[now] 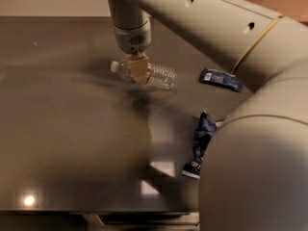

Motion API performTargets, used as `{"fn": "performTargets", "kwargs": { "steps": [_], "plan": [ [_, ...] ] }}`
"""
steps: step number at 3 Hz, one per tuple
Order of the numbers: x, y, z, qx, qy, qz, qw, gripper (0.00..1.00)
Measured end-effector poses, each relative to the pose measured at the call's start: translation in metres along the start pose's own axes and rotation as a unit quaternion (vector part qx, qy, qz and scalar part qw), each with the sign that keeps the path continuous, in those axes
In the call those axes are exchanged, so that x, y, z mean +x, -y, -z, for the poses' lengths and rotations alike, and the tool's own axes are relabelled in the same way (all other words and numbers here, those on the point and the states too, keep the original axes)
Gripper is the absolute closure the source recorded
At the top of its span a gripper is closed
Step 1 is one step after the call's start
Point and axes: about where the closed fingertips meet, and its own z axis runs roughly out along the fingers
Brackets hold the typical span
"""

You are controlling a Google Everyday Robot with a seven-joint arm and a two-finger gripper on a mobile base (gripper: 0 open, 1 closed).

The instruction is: Knock water bottle over

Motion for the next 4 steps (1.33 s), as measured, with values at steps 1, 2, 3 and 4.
{"fn": "performTargets", "kwargs": {
  "steps": [1, 2, 3, 4],
  "plan": [
    [-0.003, -0.004, -0.007, -0.007, -0.005, 0.02, 0.9998, 0.0],
    [-0.006, -0.01, -0.013, -0.016, -0.006, 0.034, 0.9993, 0.0],
    [-0.006, -0.015, -0.02, -0.029, 0.012, 0.03, 0.9991, 0.0],
    [-0.006, -0.016, -0.02, -0.03, 0.015, 0.029, 0.999, 0.0]
  ]
}}
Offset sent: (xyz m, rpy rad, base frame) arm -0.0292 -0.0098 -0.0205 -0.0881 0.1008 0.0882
